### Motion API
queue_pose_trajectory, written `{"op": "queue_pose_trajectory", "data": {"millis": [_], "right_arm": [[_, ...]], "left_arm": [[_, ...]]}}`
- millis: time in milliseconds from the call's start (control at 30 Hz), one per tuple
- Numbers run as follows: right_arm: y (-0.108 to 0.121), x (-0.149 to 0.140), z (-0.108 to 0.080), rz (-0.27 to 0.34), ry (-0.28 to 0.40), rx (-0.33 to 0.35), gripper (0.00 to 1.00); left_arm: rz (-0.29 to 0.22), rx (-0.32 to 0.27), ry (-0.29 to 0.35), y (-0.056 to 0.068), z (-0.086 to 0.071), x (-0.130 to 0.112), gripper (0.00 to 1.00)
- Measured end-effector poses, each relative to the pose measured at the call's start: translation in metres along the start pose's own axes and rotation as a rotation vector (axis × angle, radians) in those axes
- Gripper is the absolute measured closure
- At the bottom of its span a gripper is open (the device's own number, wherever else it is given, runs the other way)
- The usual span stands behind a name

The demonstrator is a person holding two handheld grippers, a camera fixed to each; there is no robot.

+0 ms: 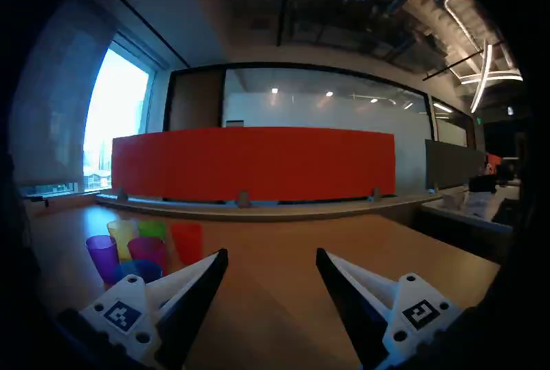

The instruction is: Pour water

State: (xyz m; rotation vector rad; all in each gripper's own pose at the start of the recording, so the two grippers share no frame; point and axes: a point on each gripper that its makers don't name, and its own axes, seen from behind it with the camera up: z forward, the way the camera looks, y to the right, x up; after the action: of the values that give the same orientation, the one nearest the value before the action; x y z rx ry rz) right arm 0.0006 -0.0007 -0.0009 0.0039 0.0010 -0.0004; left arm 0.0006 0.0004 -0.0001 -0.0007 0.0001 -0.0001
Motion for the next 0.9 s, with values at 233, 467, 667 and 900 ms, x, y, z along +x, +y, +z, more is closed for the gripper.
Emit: {"op": "queue_pose_trajectory", "data": {"millis": [233, 467, 667, 900], "right_arm": [[-0.001, 0.0, -0.002, 0.011, 0.0, 0.009, 0.01], [0.001, 0.009, -0.002, 0.044, -0.012, 0.012, 0.01], [-0.001, 0.029, 0.0, 0.018, -0.012, 0.036, 0.01], [-0.002, 0.051, 0.005, -0.031, -0.007, 0.055, 0.01]], "left_arm": [[-0.002, -0.013, -0.004, 0.003, 0.0, 0.0, 0.12], [-0.006, -0.051, -0.013, 0.012, 0.001, 0.008, 0.12], [-0.032, -0.103, 0.0, 0.023, 0.004, 0.032, 0.12], [-0.011, -0.147, -0.002, 0.034, 0.011, 0.059, 0.11]]}}
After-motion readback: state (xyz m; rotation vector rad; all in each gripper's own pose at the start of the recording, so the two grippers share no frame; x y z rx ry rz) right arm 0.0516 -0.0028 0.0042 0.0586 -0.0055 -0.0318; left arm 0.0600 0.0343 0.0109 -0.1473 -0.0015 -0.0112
